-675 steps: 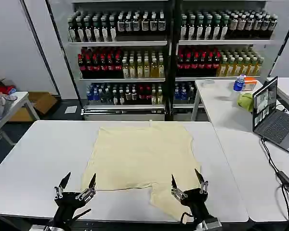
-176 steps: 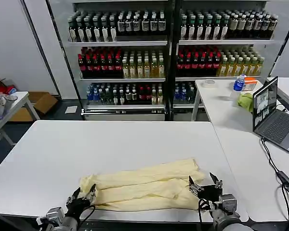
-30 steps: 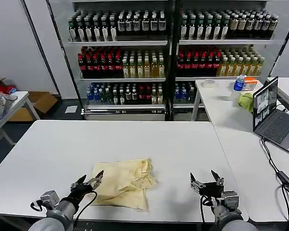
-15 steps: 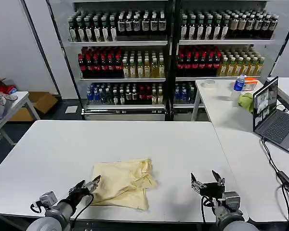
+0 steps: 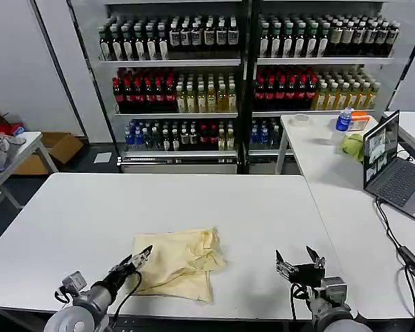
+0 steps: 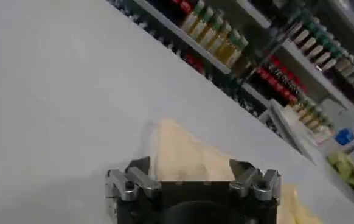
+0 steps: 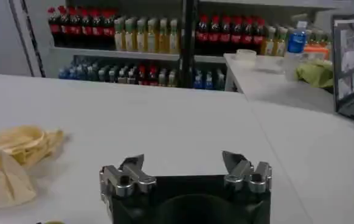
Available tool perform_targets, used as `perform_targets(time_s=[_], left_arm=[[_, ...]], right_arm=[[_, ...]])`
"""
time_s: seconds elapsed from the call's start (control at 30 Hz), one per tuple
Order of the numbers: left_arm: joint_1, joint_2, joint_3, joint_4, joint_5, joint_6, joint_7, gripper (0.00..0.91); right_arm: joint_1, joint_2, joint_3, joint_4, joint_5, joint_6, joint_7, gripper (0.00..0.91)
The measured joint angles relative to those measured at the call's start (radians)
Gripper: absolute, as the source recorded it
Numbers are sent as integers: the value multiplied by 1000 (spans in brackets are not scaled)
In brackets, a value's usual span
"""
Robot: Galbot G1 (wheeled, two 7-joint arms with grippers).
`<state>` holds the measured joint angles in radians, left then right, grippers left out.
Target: Fold and organize the clothes.
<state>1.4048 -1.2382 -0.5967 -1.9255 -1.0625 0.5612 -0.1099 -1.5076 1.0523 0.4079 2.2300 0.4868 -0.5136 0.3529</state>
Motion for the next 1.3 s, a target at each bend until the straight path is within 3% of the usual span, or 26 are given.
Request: perform_targets(time_s=[0.03, 0.07, 0.13, 0.97, 1.17, 1.3], left_arm=[[-3, -3, 0, 4, -10, 0, 0, 212], [-6, -6, 1, 7, -18, 0, 0, 20], [-10, -12, 1, 16, -32, -4, 2, 0], [-43, -87, -57, 35, -151, -28, -3, 10], [-49, -72, -113, 16, -167, -14, 4, 10], [-55, -22, -190, 16, -162, -2, 17, 10]], right_arm=[[0, 1, 0, 0, -1, 0, 0, 907], [0, 1, -1, 0, -1, 0, 0, 907], [-1, 2, -1, 1, -2, -1, 0, 907], [13, 0, -6, 0, 2, -3, 1, 907], [20, -6, 0, 0, 11, -3, 1, 907], [27, -8, 0, 0, 19, -3, 1, 907]])
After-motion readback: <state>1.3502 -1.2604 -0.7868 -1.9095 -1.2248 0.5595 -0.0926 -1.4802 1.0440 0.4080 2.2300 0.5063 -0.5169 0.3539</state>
